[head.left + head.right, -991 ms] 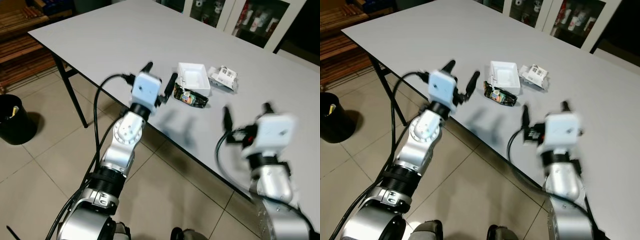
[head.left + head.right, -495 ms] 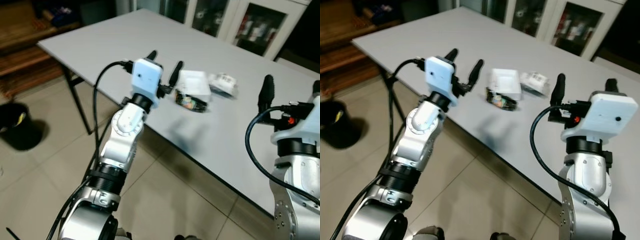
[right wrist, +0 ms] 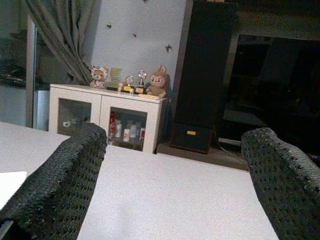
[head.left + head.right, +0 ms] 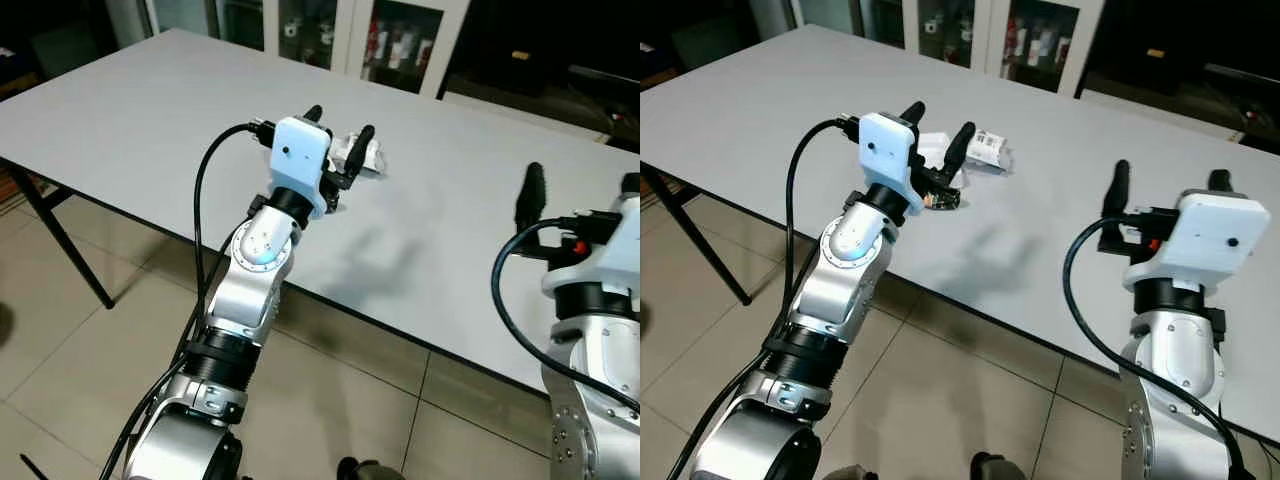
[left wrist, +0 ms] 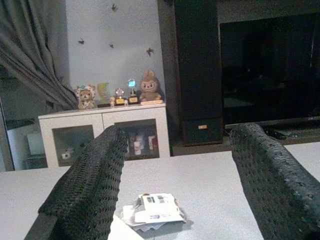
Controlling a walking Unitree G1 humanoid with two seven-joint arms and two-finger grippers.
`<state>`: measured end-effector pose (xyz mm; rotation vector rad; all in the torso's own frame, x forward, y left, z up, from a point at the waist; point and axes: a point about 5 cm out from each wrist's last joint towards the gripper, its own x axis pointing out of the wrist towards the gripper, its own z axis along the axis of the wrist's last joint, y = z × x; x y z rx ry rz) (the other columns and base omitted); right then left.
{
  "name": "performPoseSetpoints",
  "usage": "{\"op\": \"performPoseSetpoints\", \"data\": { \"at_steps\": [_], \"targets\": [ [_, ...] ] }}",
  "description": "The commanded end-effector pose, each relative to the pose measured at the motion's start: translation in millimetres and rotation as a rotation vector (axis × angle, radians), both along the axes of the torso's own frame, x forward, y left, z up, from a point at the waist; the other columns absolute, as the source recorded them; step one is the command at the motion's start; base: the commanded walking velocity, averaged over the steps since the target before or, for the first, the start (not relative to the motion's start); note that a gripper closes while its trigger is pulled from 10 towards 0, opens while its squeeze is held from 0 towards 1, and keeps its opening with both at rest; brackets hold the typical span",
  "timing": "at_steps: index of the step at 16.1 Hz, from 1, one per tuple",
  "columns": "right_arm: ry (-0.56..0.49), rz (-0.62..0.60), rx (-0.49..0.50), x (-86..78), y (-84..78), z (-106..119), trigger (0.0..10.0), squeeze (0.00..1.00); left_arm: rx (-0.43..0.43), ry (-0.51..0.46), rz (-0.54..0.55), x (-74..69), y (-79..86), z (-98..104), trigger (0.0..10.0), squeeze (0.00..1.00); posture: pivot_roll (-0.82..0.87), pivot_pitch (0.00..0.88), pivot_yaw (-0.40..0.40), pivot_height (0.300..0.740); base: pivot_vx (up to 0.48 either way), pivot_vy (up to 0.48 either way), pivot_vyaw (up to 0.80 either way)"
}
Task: Picking trash to rubbish bin
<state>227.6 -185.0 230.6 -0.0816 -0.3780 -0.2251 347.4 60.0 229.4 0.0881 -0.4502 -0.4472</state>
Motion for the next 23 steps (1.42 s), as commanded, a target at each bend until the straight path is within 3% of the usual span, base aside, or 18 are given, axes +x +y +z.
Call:
{"op": "performPoseSetpoints", "data": {
  "at_steps": [1,15,23],
  "targets": [
    [-0.012,0.006,-0.008,-1.7,-0.1,4.3,10.0,0.00,-0.012,-0.028,0.000,0.7,-0.1,11.7,10.0,0.00,0.11,0.062,-0.064,0.740,0.431,0.000,0.00],
    [-0.007,0.019,-0.021,0.5,2.2,3.9,10.0,0.00,-0.017,-0.018,0.000,0.5,0.7,13.1,10.0,0.00,0.11,0.067,-0.066,0.740,0.437,0.000,0.00],
    [0.003,0.030,-0.025,3.0,3.0,1.3,10.0,0.00,-0.003,-0.004,0.010,1.5,0.2,9.6,10.0,0.00,0.11,0.064,-0.070,0.740,0.000,0.000,0.00]
  ]
}}
